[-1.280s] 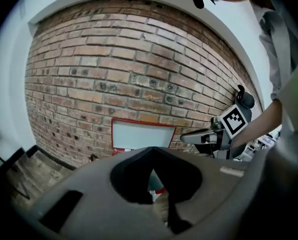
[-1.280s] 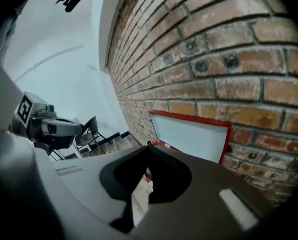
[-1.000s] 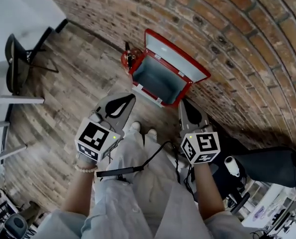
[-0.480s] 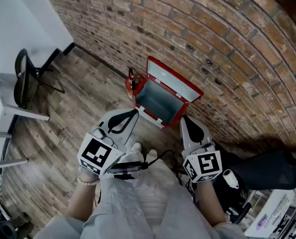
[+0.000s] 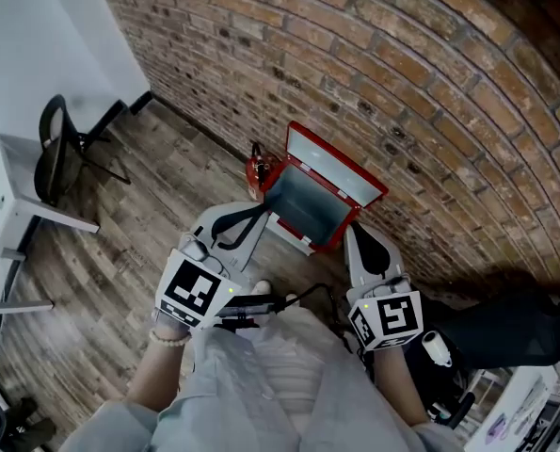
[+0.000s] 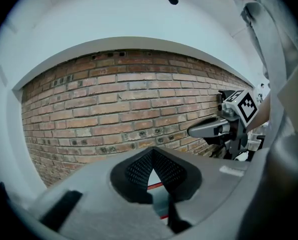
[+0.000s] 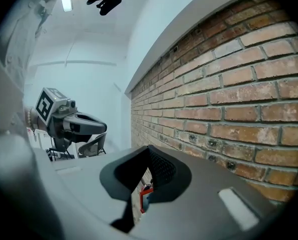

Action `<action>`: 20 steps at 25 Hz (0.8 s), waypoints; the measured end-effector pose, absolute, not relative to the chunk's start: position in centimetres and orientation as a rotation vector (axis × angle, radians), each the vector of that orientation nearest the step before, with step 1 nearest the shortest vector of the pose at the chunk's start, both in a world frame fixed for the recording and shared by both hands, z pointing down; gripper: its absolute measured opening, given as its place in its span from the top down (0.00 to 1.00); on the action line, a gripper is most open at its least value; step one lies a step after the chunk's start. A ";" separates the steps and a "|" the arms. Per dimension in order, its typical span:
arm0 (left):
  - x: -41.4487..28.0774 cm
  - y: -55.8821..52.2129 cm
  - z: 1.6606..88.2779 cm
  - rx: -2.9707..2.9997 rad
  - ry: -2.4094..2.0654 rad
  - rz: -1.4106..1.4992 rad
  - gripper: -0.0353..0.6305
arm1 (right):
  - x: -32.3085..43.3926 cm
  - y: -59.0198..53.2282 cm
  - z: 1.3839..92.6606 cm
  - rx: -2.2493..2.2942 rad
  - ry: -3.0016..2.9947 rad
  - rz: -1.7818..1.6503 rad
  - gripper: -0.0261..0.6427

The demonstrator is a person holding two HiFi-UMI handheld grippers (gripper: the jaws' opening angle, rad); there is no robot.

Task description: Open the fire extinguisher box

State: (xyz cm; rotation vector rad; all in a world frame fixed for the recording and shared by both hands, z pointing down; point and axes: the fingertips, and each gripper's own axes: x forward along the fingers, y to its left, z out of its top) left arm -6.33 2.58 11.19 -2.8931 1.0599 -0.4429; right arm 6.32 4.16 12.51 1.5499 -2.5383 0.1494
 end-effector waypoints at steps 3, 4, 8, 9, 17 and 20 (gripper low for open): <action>-6.6 2.6 10.8 -2.891 1.076 -0.423 0.95 | 6.2 4.2 12.2 1.552 -2.537 0.138 0.95; -6.8 2.6 10.8 -2.886 1.078 -0.425 0.95 | 6.1 4.2 12.1 1.554 -2.537 0.135 0.95; -6.9 2.5 10.9 -2.883 1.094 -0.419 0.95 | 6.3 4.2 12.2 1.562 -2.535 0.133 0.95; -6.9 2.5 11.0 -2.885 1.097 -0.416 0.95 | 6.4 4.2 12.3 1.562 -2.533 0.134 0.95; -6.5 2.2 10.9 -2.913 1.111 -0.377 0.95 | 6.7 4.1 12.3 1.553 -2.519 0.121 0.95; -6.6 2.3 11.0 -2.912 1.116 -0.385 0.95 | 6.7 4.1 12.4 1.549 -2.521 0.123 0.95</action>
